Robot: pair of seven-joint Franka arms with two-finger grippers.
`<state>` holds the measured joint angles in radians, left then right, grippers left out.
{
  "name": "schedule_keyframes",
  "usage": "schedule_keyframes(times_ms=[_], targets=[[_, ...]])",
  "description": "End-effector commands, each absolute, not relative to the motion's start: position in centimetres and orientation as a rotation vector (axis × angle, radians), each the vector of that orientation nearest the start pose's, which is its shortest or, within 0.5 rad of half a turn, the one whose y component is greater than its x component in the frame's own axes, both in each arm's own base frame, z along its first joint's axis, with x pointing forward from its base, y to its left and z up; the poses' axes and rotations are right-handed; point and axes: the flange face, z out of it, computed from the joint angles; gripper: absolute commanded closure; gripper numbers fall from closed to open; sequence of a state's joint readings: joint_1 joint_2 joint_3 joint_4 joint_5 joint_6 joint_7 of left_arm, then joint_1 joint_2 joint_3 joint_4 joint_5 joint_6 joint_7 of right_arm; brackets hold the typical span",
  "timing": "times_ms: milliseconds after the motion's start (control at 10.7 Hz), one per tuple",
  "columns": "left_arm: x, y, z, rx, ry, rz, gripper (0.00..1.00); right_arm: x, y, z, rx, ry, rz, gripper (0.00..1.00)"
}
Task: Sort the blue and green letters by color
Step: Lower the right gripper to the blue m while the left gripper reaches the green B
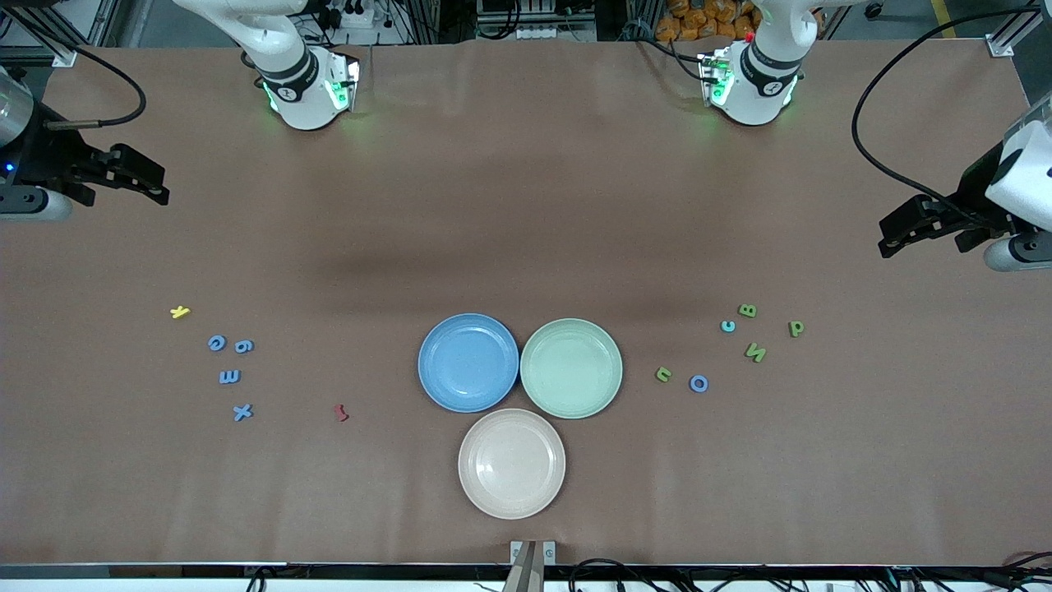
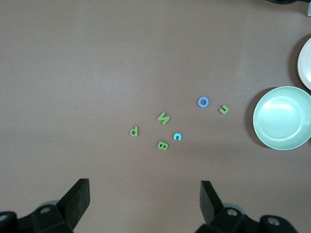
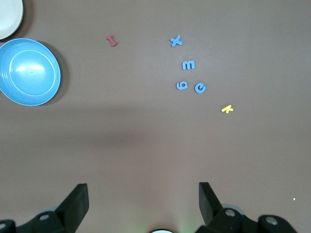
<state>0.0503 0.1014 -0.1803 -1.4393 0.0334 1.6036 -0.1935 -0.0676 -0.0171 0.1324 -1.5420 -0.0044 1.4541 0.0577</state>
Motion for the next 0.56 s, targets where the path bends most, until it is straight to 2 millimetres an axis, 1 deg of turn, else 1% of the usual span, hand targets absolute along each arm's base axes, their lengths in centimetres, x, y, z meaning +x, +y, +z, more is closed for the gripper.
schedule_keyframes(times_ms=[0, 186, 279, 372, 466], targets=[[58.4, -6.4, 63.3, -3.144, -0.034, -0.106, 0.00, 52.5, 3.1, 64.0, -3.170, -0.019, 0.103, 0.00], [58.5, -6.3, 62.8, -3.143, -0.036, -0.080, 0.00, 52.3, 3.1, 64.0, -3.171, -0.019, 0.103, 0.00], [58.8, -6.0, 62.0, -3.143, -0.040, -0.058, 0.00, 52.4, 3.1, 63.9, -3.171, -0.021, 0.103, 0.00], [59.3, -4.7, 60.7, -3.143, -0.045, -0.023, 0.00, 52.5, 3.1, 63.5, -3.171, -0.024, 0.115, 0.00], [59.8, -3.1, 58.2, -3.143, 0.021, 0.021, 0.00, 53.1, 2.7, 62.5, -3.167, -0.039, 0.144, 0.00]])
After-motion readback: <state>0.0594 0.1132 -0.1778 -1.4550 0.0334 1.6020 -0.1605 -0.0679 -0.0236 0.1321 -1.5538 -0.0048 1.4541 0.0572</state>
